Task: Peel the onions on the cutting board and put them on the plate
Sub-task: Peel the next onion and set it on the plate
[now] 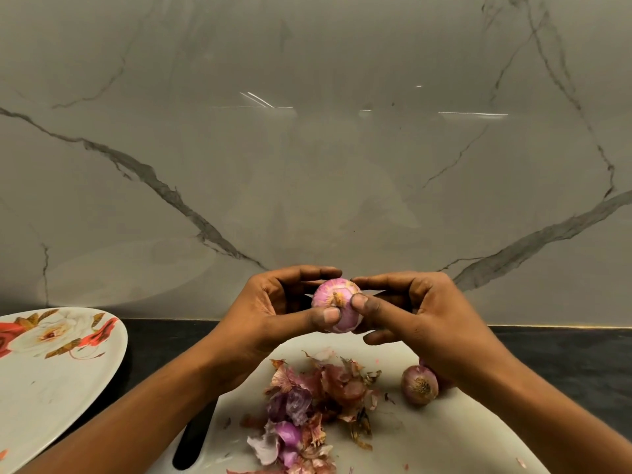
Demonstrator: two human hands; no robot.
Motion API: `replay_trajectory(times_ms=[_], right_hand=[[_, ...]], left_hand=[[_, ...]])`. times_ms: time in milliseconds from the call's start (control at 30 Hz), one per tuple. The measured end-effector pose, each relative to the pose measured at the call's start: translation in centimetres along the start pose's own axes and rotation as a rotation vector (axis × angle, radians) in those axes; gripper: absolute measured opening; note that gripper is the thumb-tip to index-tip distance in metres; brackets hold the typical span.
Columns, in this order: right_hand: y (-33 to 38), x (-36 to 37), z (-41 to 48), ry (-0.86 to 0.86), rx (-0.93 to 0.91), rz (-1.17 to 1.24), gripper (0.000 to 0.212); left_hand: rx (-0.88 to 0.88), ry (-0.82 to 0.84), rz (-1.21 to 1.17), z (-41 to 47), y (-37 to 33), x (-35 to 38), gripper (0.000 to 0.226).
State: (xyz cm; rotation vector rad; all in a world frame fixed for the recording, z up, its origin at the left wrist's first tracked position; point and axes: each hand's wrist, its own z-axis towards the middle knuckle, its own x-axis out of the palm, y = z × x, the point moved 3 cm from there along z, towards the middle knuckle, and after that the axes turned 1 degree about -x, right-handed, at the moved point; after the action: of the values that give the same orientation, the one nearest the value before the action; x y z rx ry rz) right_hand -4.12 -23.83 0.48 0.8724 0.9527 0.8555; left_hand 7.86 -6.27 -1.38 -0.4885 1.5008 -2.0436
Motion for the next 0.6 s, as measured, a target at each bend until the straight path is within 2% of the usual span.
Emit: replay_trajectory(times_ms=[133,300,600], right_hand=[[0.13,-0.05,-0.04,0.015,-0.029,-0.087,0.025],[0.20,0.60,-0.49,0.020,-0.096,-0.289,0.031],[0.45,0.66,-0.81,-0.016,-0.180,-0.376,0.037]], left_hand=[[-0.001,0.004,0.015,-0.09,0.01,-0.04,0.048],[0.002,0.004,0.113,-0.16,0.25,-0.03,0.048],[0.030,-0.006,0.132,-0.33,0.19,0.26,0.052]])
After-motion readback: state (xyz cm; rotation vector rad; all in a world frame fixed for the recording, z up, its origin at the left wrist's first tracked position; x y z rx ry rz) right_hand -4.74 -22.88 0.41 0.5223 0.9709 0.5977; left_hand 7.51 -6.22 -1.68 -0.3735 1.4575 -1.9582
